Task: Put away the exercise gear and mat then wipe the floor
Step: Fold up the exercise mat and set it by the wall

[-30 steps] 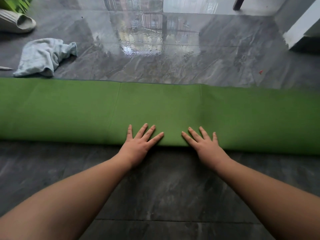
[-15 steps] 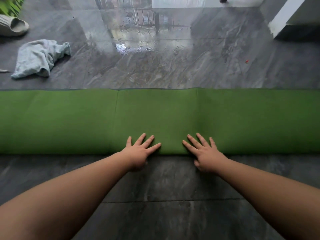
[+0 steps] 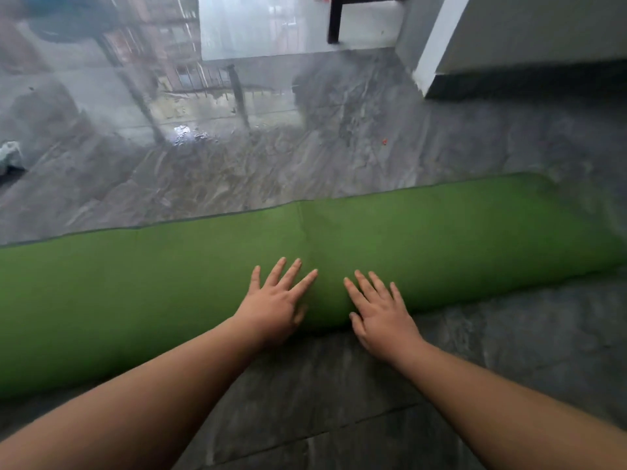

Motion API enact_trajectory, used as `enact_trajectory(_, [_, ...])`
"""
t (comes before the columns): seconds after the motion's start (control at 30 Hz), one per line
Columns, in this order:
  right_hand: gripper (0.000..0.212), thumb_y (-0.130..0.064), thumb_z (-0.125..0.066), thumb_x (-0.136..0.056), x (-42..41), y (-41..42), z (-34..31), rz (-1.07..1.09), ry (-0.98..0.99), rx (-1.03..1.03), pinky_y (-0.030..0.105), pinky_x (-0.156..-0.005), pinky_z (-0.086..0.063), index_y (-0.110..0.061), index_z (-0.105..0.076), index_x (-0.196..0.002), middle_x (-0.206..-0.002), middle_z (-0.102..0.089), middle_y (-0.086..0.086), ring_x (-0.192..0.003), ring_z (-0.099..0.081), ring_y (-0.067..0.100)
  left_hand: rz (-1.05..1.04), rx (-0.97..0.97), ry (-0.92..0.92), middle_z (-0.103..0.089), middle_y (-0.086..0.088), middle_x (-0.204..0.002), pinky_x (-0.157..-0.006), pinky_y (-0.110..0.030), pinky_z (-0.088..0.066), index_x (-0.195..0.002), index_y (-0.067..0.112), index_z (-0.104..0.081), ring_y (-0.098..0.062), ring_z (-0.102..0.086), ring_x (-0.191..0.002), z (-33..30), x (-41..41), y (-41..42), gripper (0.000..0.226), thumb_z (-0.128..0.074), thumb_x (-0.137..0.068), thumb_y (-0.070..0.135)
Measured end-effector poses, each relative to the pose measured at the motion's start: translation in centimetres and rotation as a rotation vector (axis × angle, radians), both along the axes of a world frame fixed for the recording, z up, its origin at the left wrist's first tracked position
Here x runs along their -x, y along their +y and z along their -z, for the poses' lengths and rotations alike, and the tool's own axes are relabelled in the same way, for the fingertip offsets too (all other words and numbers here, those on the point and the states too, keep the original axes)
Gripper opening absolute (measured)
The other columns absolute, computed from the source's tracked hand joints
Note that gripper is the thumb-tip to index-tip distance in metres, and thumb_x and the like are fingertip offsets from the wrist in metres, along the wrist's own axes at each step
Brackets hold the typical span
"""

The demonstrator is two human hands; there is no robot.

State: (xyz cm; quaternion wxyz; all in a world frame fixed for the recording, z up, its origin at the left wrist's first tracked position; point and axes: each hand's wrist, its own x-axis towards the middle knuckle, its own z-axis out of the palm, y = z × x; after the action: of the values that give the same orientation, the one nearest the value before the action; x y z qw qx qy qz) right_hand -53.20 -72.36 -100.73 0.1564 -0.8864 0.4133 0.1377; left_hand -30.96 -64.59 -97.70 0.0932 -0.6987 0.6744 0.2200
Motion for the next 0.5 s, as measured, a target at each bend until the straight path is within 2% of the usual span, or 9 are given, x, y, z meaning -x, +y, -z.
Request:
enact_trajectory(0.13, [0.069,-0.044,-0.026,-0.093,4.1,-2.7,-0.3,0.141,0.000,0.045,0.053,-0.121,-0.005,-0.030,-0.005,-0.158,-0.167,-0.001,-0.003,-0.152,0.001,0.023,0.037,0.067,0.009,0.012,-0.001,-0.164,-0.118,-0.061,0.000,-0.153,0.038,0.011,-0.026,0.014,-0.150,-0.7,4.8,-4.9,0.075,-0.039,-0.097,0.042])
enact_trajectory(0.27, [0.067,-0.041,-0.030,-0.098,8.4,-5.3,-0.5,0.298,-0.003,0.078,0.050,-0.121,-0.002,-0.031,-0.002,-0.157,-0.166,0.002,-0.004,-0.152,0.003,0.021,0.081,0.117,-0.004,0.008,-0.002,-0.165,-0.120,-0.057,-0.001,-0.154,0.036,0.007,-0.027,0.012,-0.151,-0.1,8.9,-8.1,0.076,-0.041,-0.096,0.040])
enact_trajectory(0.37, [0.067,-0.038,-0.034,-0.100,11.9,-7.3,-0.1,0.461,-0.011,0.097,0.048,-0.122,-0.005,-0.027,-0.004,-0.158,-0.166,0.001,-0.004,-0.152,0.001,0.022,0.105,0.102,0.028,0.007,-0.004,-0.165,-0.121,-0.055,-0.002,-0.155,0.035,0.002,-0.027,0.014,-0.150,0.7,11.5,-10.1,0.073,-0.041,-0.097,0.040])
enact_trajectory(0.5, [0.067,-0.035,-0.042,-0.100,16.0,-8.7,0.5,0.713,-0.074,0.121,0.044,-0.121,-0.009,-0.021,-0.013,-0.158,-0.166,-0.005,0.005,-0.151,-0.006,0.033,0.200,0.111,0.013,0.010,-0.003,-0.165,-0.121,-0.053,-0.005,-0.154,0.037,0.005,-0.027,0.013,-0.150,1.4,13.4,-12.3,0.075,-0.042,-0.097,0.043])
